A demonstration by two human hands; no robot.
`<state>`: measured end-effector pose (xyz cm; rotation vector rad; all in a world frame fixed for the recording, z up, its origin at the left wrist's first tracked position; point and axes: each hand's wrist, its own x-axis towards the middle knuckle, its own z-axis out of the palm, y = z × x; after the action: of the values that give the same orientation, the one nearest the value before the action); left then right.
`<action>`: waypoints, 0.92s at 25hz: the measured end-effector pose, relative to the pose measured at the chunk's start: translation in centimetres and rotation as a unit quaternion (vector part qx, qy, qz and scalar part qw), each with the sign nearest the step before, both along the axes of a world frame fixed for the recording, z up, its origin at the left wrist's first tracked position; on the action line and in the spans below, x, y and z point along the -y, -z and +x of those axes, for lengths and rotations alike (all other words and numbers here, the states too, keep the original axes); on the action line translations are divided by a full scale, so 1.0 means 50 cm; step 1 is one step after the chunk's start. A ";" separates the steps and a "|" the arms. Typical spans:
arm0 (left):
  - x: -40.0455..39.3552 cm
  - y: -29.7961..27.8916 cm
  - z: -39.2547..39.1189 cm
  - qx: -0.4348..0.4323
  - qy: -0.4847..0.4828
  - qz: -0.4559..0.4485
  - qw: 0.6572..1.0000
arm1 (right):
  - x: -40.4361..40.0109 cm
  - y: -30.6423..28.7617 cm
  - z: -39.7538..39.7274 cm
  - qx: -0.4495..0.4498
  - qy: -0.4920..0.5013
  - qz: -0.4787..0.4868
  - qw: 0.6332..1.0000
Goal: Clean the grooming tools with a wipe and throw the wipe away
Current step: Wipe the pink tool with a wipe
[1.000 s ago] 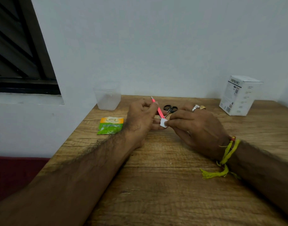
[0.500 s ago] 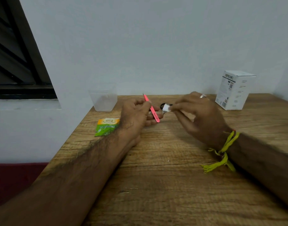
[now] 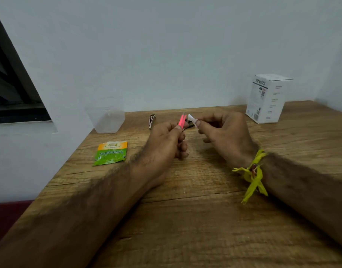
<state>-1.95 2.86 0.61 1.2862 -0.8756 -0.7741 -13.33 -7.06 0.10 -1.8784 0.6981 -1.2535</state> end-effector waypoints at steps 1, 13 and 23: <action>0.002 0.001 -0.004 0.004 -0.004 -0.004 1.000 | -0.001 0.002 0.001 0.008 -0.002 0.031 0.999; -0.005 0.000 0.012 -0.022 0.081 -0.006 0.996 | -0.011 -0.015 -0.008 -0.009 0.071 -0.350 0.934; -0.010 0.001 0.010 -0.018 0.091 -0.028 0.995 | 0.004 -0.015 -0.001 -0.137 0.081 -0.523 0.838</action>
<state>-1.45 3.34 0.57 1.1507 -0.9876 -0.9082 -13.40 -7.25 0.87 -2.9789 0.2906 -1.6756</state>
